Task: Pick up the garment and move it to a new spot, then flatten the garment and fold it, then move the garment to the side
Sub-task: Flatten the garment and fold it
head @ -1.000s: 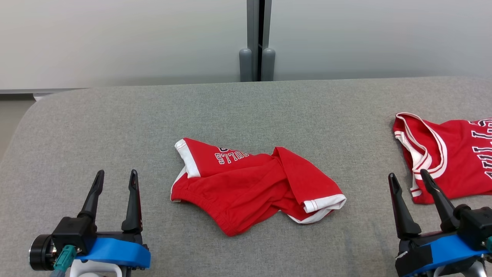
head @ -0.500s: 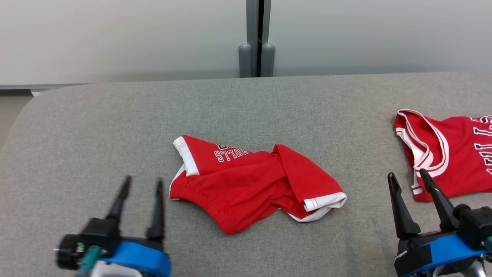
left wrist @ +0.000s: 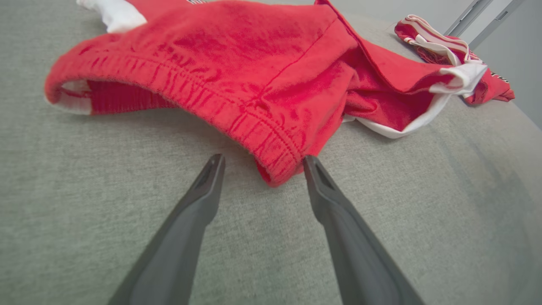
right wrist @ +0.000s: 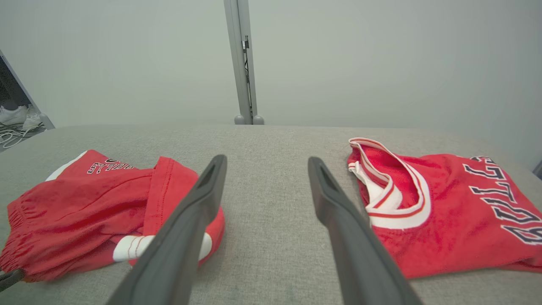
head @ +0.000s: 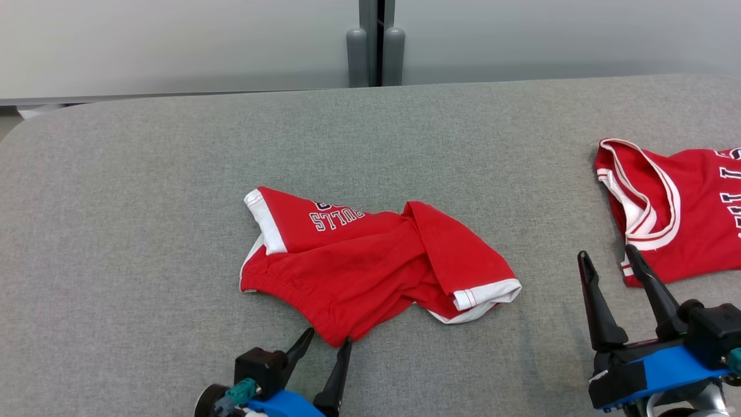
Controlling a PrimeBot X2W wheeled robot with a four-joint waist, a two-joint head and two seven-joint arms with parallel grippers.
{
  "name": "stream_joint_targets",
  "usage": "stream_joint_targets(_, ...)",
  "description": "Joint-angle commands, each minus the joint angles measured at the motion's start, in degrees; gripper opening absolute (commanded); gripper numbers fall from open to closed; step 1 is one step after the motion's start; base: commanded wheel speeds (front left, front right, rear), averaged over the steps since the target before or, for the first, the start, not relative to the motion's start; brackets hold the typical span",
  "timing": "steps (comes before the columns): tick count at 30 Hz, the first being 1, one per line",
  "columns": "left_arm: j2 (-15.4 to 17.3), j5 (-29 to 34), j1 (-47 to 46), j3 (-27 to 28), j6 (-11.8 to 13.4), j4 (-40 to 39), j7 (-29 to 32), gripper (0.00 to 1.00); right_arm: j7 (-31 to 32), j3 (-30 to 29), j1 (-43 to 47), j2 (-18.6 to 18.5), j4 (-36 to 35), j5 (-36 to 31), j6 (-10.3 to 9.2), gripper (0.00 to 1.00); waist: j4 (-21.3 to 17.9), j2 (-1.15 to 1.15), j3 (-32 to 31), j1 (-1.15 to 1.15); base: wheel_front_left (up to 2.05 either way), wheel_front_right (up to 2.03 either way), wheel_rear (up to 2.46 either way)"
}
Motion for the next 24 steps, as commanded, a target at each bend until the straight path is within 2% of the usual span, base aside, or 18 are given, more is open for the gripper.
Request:
stream_joint_targets(1, -0.4, -0.6, -1.3, 0.3, -0.8, 0.7, -0.4, 1.00, -0.4, -0.2, -0.8, 0.0, 0.1, 0.2, 0.01, 1.00, -0.2, 0.00, 0.2, -0.01, 0.00, 0.00, 0.00)
stream_joint_targets(2, -0.8, -1.1, -1.6, 0.4, -1.4, 1.2, -0.7, 1.00, -0.5, -0.4, -0.8, 0.0, 0.2, 0.3, 0.01, 1.00, -0.2, 0.00, 0.3, -0.01, 0.00, 0.00, 0.00)
stream_joint_targets(3, -0.8, -0.7, -2.4, 0.3, -1.8, 1.6, -1.3, 0.63, -0.5, -0.5, -0.8, 0.0, 0.3, 0.3, 0.01, 1.00, -0.2, 0.00, 0.4, -0.01, 0.00, 0.00, 0.00)
stream_joint_targets(4, -1.0, -0.8, -3.1, 0.5, -2.2, 1.6, -2.4, 0.00, -0.6, -0.6, -0.8, 0.0, 0.4, 0.3, 0.01, 1.00, -0.2, 0.00, 0.5, -0.01, 0.00, 0.00, 0.00)
stream_joint_targets(8, -0.2, 0.9, -5.3, 0.9, -3.0, 0.1, -5.8, 0.00, -0.9, -0.9, -0.9, 0.1, 0.5, 0.4, 0.01, 1.00, -0.1, 0.00, 0.7, -0.01, 0.00, 0.00, 0.00)
stream_joint_targets(12, 1.5, 2.7, -6.7, 1.4, -1.9, -5.4, -6.5, 0.00, -0.9, -1.5, -1.0, 0.2, 0.6, 0.3, 0.01, 1.00, 0.4, 0.00, 0.3, -0.01, 0.00, 0.00, 0.00)
stream_joint_targets(19, 6.1, 4.2, -7.2, 2.6, 0.9, -18.1, -0.2, 0.00, -1.5, -1.6, -0.7, 0.5, 1.0, 0.4, 0.01, 1.00, 1.2, 0.00, -0.6, -0.01, 0.00, 0.00, 0.00)
stream_joint_targets(24, 8.6, 3.3, -5.3, 4.4, 4.4, -26.0, 5.8, 0.00, -2.1, -1.4, -0.8, 0.8, 1.8, 1.0, 0.01, 1.00, 1.0, 0.00, -0.9, -0.01, 0.00, 0.00, 0.00)
